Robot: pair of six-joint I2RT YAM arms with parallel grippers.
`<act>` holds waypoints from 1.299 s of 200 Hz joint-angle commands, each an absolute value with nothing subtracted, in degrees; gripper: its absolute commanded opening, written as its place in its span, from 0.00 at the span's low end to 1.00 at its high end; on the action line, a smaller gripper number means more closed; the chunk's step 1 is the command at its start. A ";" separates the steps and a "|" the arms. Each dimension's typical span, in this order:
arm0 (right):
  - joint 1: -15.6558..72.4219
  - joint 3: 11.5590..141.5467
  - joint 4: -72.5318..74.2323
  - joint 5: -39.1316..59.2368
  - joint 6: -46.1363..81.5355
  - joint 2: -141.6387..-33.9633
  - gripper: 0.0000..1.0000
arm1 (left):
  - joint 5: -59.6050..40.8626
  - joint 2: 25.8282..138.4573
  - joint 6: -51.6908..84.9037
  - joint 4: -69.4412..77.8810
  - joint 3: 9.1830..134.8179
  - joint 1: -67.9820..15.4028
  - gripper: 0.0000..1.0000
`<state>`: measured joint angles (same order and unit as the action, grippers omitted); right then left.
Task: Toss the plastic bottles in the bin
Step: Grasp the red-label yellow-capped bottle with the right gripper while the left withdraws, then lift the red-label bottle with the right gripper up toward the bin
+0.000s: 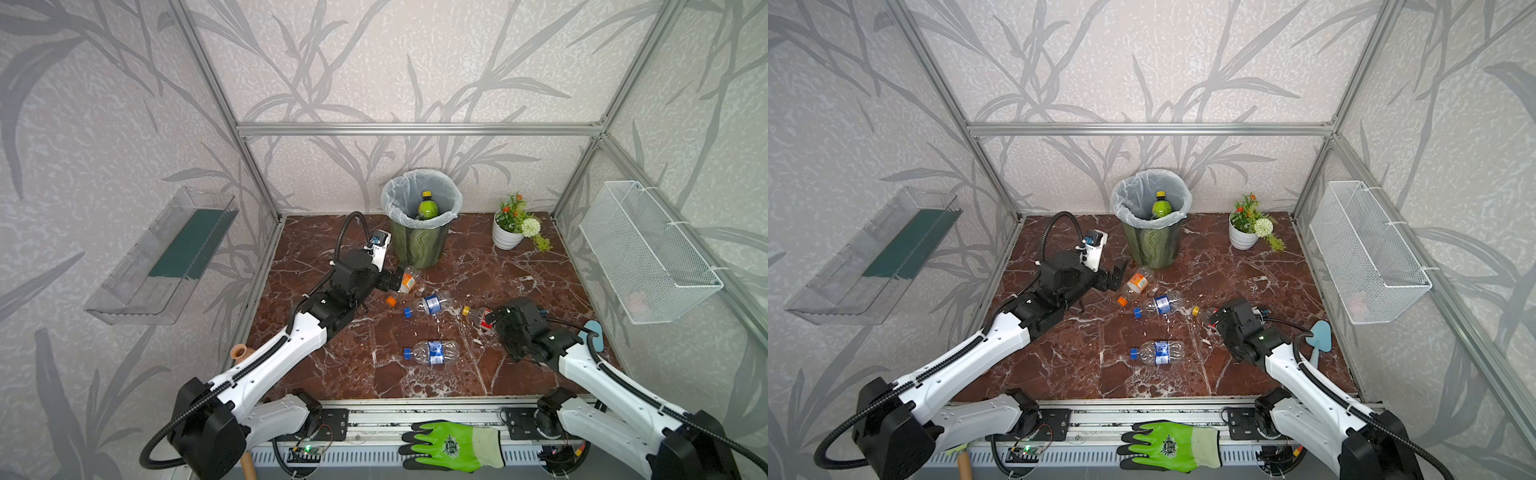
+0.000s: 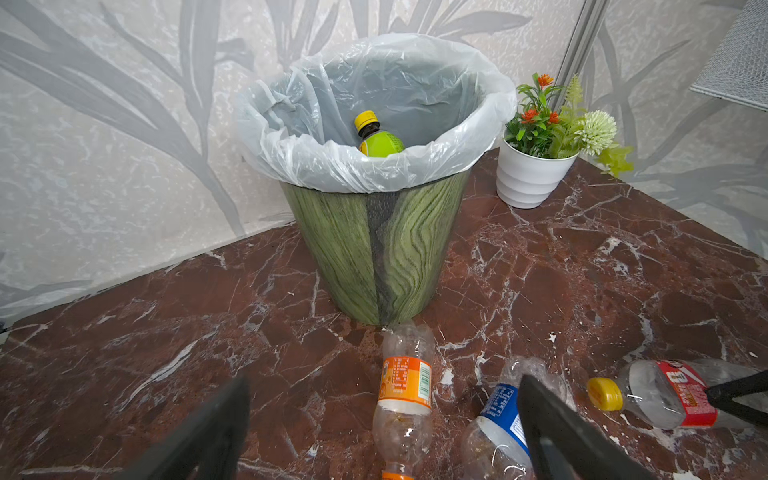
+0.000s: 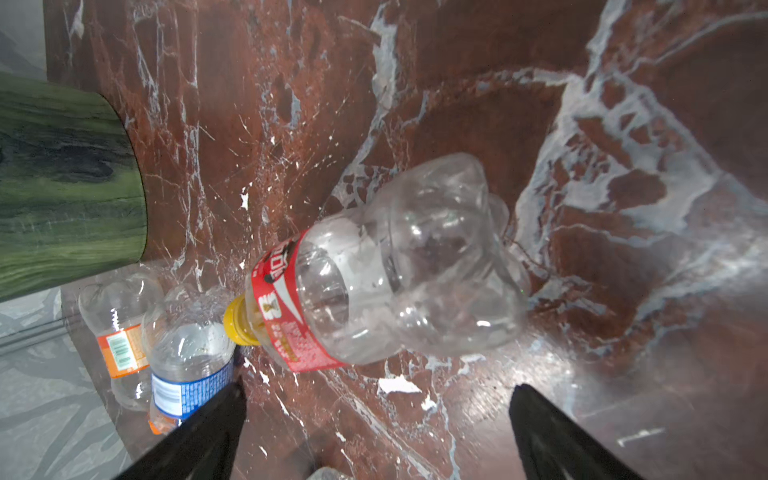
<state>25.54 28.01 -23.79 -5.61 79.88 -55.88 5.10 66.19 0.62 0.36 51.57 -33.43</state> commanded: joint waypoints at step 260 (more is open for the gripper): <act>16.98 46.32 -8.70 -5.72 49.92 -81.41 0.54 | 13.15 64.63 2.28 -4.13 49.02 -33.76 0.99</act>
